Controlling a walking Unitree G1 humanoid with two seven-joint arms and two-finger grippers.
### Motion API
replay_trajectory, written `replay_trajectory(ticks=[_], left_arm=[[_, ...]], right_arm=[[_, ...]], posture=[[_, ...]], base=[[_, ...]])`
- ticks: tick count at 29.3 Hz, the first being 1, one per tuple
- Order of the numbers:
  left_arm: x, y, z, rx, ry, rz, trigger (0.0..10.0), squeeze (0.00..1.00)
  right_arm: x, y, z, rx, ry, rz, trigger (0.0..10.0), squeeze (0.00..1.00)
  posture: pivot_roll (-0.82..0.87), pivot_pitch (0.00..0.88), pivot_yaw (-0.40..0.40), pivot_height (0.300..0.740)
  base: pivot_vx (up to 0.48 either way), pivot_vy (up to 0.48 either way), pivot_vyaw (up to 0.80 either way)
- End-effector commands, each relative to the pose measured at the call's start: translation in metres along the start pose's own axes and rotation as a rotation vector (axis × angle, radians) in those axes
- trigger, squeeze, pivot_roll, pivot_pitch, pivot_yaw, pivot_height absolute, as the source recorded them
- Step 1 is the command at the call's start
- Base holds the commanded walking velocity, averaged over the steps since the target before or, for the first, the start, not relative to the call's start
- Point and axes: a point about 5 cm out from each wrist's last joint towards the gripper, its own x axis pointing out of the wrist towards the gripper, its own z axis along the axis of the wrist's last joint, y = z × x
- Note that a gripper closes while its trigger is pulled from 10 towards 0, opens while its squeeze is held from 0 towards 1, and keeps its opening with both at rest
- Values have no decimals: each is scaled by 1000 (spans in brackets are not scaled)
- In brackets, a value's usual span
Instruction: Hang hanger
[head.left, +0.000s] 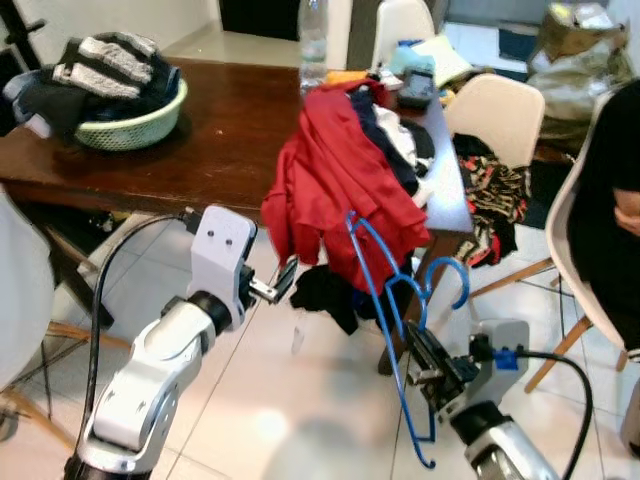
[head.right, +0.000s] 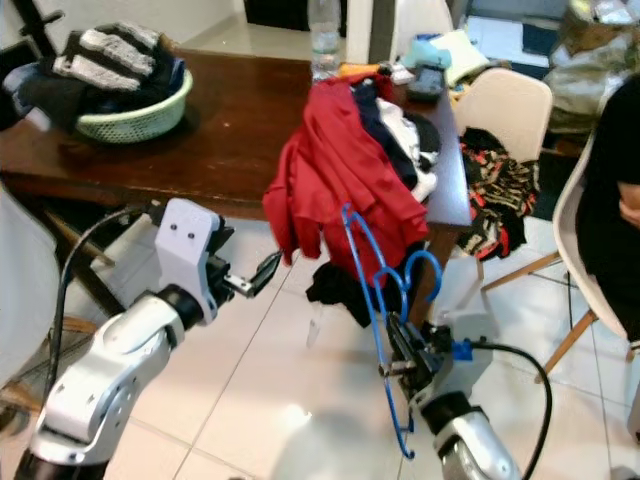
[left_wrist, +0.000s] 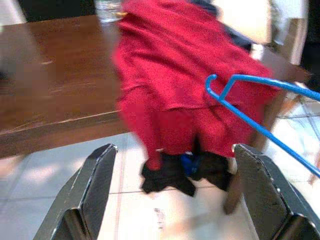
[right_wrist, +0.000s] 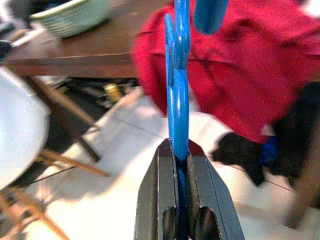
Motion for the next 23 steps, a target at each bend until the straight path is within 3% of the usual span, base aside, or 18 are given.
replay_trajectory(ticks=[1, 10, 16, 23], left_arm=[[-1, 2, -1, 21, 1, 16, 10000, 0], [1, 14, 0, 65, -20, 90, 10000, 0], [-1, 27, -1, 54, -29, 151, 10000, 0], [-5, 45, 1, 37, -45, 245, 10000, 0]], right_arm=[[-1, -3, -2, 26, 8, 5, 10000, 0], [3, -1, 1, 33, 0, 52, 10000, 0], [7, -5, 1, 42, -2, 25, 10000, 0], [7, -6, 2, 45, -1, 27, 10000, 0]], posture=[[70, 172, -45, 740], [76, 174, -42, 740], [79, 174, -41, 740], [83, 176, -42, 740]], base=[[0, 0, 800], [0, 0, 800], [0, 0, 0], [358, 0, 0]])
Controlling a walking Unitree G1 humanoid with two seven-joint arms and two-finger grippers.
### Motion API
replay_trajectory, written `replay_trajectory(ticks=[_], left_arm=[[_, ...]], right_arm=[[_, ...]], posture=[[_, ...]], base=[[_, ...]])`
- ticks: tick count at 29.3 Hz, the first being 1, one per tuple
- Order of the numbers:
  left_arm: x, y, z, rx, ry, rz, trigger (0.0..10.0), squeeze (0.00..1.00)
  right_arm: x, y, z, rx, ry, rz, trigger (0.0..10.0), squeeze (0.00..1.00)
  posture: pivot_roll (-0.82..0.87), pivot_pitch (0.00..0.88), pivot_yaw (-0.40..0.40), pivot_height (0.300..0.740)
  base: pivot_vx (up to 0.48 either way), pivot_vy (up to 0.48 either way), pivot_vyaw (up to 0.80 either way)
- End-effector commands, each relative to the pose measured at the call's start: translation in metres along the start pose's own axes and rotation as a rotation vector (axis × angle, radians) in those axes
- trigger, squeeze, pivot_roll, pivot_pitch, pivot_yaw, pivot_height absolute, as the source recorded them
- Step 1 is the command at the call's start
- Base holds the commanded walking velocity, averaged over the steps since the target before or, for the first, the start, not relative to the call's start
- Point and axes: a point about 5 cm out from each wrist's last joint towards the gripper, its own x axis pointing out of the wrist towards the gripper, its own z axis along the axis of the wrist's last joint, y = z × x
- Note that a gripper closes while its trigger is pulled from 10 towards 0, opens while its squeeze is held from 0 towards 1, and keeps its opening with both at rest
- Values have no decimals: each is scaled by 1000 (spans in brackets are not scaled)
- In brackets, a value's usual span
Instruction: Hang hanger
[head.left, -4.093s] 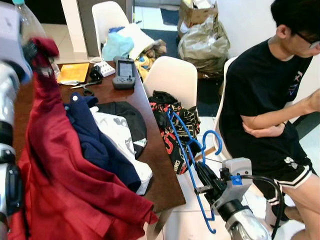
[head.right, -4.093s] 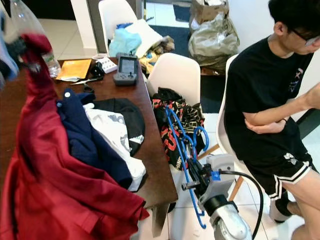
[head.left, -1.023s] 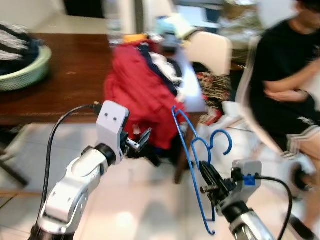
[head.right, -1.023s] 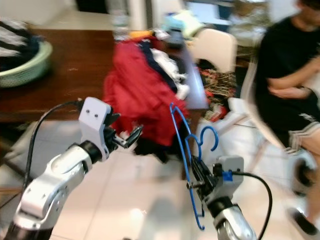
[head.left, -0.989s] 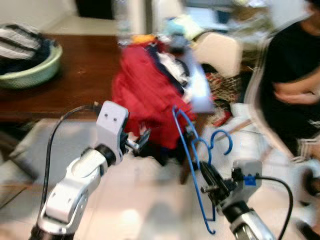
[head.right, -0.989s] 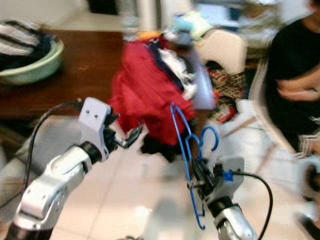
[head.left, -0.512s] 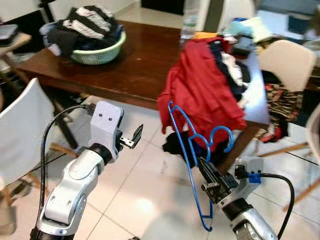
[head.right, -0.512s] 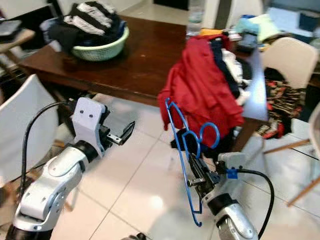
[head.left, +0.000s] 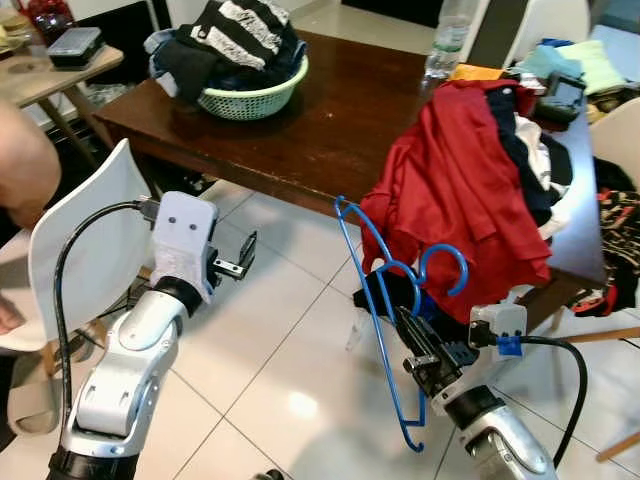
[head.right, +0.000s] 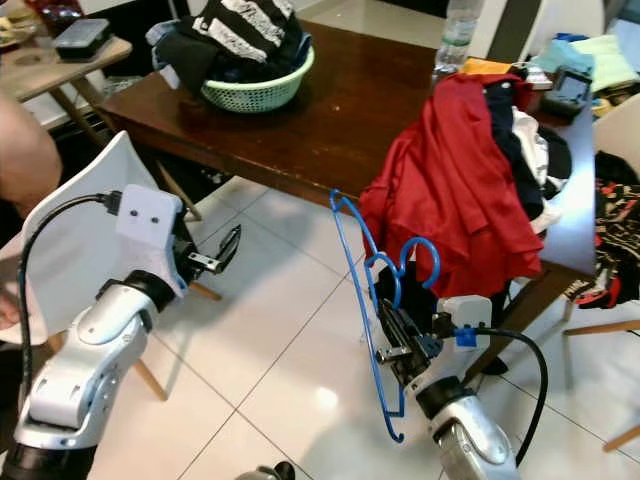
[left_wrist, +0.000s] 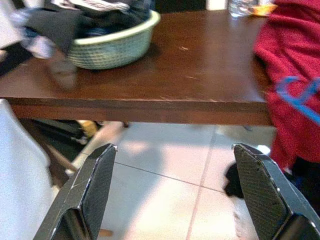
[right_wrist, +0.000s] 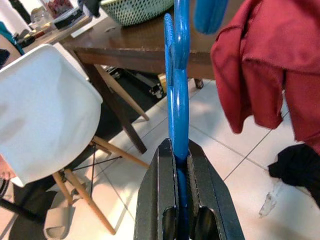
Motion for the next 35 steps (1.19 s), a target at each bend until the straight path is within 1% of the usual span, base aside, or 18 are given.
replay_trajectory(ticks=[1, 15, 21, 27, 31, 33, 35], left_arm=[[0, 2, -1, -5, 1, 10, 10000, 0], [4, 8, 5, 5, -36, 39, 10000, 0], [5, 10, 10, -18, -52, 51, 10000, 0], [8, 13, 25, -4, -99, 63, 10000, 0], [9, 16, 30, 18, -121, 65, 10000, 0], [10, 21, 30, 27, -121, 83, 10000, 0], [10, 22, 30, 30, -119, 89, 10000, 0]], right_arm=[[-1, 0, -5, 18, 24, -3, 10000, 0], [0, -1, -4, 26, 23, -8, 10000, 0], [0, -1, -4, 31, 23, -9, 10000, 0], [1, -1, -4, 44, 17, -14, 10000, 0], [2, -1, -4, 43, 17, -15, 10000, 0], [3, -1, -4, 43, 17, -15, 10000, 0], [3, -1, -4, 44, 18, -15, 10000, 0]], posture=[[83, 176, -42, 740], [83, 173, -44, 740], [84, 174, -44, 740], [89, 174, -44, 740], [89, 174, -44, 740], [90, 175, -43, 740], [90, 175, -43, 740]], base=[[480, 0, 0], [480, 0, 0], [480, 0, 0], [480, 0, 0], [480, 0, 0], [480, 0, 0], [480, 0, 0]])
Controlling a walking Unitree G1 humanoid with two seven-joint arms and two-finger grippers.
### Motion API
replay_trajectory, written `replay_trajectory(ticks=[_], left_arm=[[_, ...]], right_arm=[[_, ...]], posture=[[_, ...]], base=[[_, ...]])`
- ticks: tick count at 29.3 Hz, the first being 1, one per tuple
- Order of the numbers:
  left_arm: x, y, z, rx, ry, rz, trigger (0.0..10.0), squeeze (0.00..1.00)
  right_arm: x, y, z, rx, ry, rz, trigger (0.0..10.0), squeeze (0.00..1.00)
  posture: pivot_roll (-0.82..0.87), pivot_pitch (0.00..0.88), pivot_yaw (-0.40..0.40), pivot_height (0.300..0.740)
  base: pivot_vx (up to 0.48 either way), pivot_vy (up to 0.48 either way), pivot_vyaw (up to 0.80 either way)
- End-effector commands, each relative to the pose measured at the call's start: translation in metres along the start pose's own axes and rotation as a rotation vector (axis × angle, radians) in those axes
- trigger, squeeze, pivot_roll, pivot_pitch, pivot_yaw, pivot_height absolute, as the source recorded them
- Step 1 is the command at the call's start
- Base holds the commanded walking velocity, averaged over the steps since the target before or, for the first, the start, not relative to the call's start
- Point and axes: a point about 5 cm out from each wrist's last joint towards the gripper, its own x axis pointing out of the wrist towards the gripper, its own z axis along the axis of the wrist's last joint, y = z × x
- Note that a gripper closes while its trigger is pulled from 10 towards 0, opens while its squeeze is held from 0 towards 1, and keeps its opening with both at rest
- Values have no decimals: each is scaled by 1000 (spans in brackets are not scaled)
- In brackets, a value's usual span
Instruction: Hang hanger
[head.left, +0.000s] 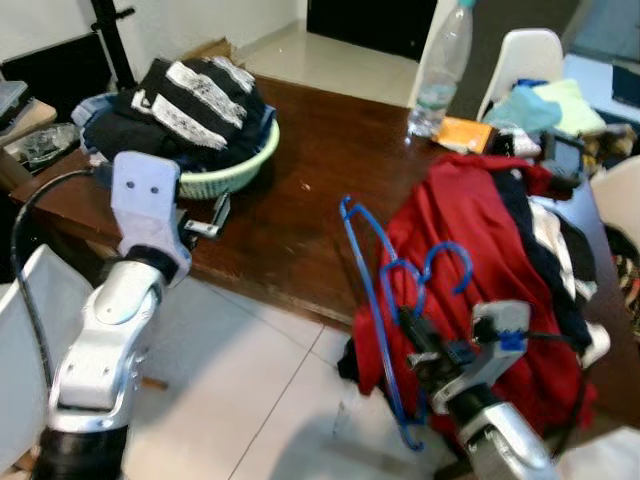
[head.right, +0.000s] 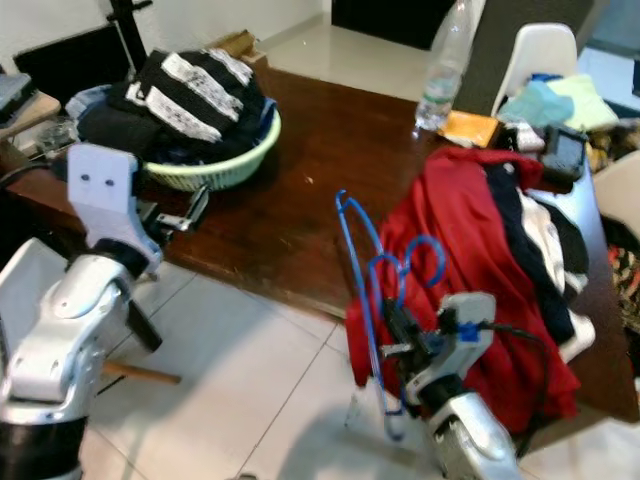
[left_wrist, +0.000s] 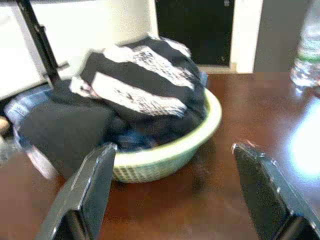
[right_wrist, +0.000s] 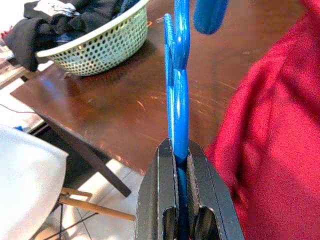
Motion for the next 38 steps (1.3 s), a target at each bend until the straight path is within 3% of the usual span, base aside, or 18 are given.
replay_trajectory(ticks=[1, 11, 27, 34, 38], left_arm=[[0, -2, -1, 8, 4, -13, 10000, 0], [10, 31, -16, 65, 70, 20, 10000, 0], [12, 49, -27, 43, 98, 63, 10000, 0], [20, 76, -34, -68, 101, 149, 10000, 0], [19, 106, -49, -233, 140, 299, 10000, 0]], right_arm=[[-3, -4, -1, -1, 10, -16, 10000, 0], [-3, -4, -1, -2, 11, -16, 10000, 0], [-4, -5, -2, -6, 15, -17, 10000, 0], [-4, -4, -2, -4, 14, -18, 10000, 0], [-4, -4, -1, -5, 10, -23, 10000, 0]], posture=[[90, 175, -43, 740], [87, 171, -43, 740], [84, 164, -50, 740], [77, 167, -44, 740], [69, 169, -41, 740]], base=[[480, 0, 0], [328, 0, 0], [97, 0, 0], [0, 0, 0], [0, 0, 0]])
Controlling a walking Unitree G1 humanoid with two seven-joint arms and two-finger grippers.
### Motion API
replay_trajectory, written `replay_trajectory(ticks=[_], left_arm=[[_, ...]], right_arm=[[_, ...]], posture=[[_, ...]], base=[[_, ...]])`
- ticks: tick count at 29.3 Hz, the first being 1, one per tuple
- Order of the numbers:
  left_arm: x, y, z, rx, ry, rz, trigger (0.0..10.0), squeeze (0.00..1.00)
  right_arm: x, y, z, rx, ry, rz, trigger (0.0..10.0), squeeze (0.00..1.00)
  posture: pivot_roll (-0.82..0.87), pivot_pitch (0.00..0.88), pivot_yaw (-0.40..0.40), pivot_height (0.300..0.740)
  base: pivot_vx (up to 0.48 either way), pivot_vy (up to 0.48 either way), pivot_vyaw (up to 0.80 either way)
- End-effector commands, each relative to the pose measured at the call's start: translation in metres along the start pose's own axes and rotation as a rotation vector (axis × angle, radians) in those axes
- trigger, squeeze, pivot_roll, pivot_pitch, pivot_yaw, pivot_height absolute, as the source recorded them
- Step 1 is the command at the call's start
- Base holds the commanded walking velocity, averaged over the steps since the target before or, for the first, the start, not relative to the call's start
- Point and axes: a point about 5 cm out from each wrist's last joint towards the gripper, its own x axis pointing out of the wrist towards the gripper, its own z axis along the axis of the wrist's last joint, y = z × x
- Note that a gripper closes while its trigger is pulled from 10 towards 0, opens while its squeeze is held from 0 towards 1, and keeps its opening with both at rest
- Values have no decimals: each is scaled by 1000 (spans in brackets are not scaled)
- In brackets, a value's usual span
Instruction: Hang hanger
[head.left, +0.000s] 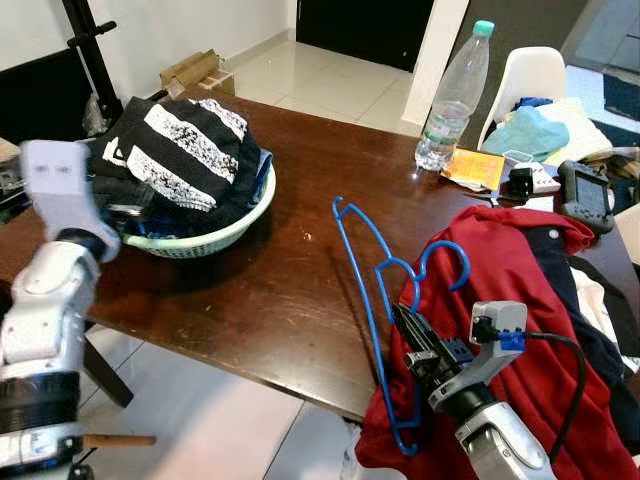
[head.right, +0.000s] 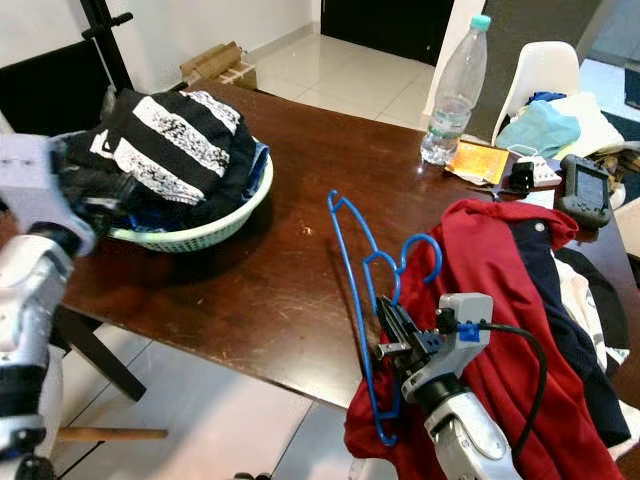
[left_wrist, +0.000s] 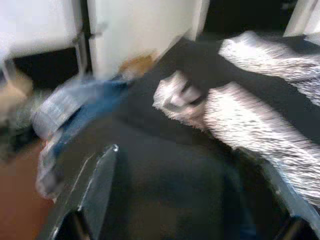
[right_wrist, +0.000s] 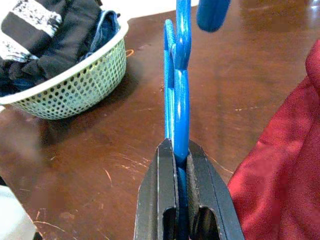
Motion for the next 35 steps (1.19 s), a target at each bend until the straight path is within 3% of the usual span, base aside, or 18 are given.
replay_trajectory(ticks=[1, 5, 9, 13, 15, 17, 18, 26, 29, 30, 31, 35], left_arm=[[0, 13, -5, -43, 22, 47, 10000, 0], [5, 30, -9, -192, 36, 92, 10000, 0], [14, 28, -5, -283, 17, 35, 10000, 0], [22, 15, 7, -323, -25, -59, 10000, 0], [26, -5, 19, -327, -62, -186, 10000, 0], [27, -12, 21, -326, -68, -223, 10000, 0], [28, -21, 20, -324, -59, -255, 10000, 0], [26, -44, 2, -357, 20, -340, 10000, 0], [25, -47, 1, -358, 26, -353, 10000, 0], [25, -49, -1, -354, 44, -363, 3961, 0], [24, -52, -4, -352, 65, -371, 0, 0], [21, -58, -9, -354, 93, -386, 0, 0]], right_arm=[[-3, -2, -4, -2, 21, -21, 10000, 0], [-4, -3, -3, -2, 20, -25, 10000, 0], [-4, -4, -2, -5, 21, -24, 10000, 0], [-4, -4, -2, -8, 22, -25, 10000, 0], [-5, -5, -2, -11, 22, -30, 10000, 0], [-5, -5, -2, -12, 22, -32, 10000, 0], [-5, -5, -2, -13, 22, -34, 10000, 0], [-6, -5, -1, -16, 24, -39, 10000, 0], [-5, -5, -1, -16, 24, -38, 10000, 0], [-5, -6, -1, -15, 25, -39, 10000, 0], [-5, -6, -2, -14, 25, -40, 10000, 0], [-5, -6, -2, -13, 25, -46, 10000, 0]], posture=[[69, 169, -41, 740], [67, 177, -47, 740], [60, 178, -51, 740], [55, 178, -51, 740], [53, 179, -50, 740], [53, 179, -50, 740], [51, 179, -49, 740], [55, 180, -53, 740], [57, 180, -53, 740], [58, 180, -52, 740], [59, 181, -51, 740], [58, 181, -51, 740]], base=[[0, 0, 0], [0, 0, 0], [0, 0, 0], [0, 0, 0], [0, 0, 0], [0, 0, 0], [0, 0, 0], [0, 0, 0], [0, 0, 0], [0, 0, 0], [0, 0, 0], [0, 0, 0]])
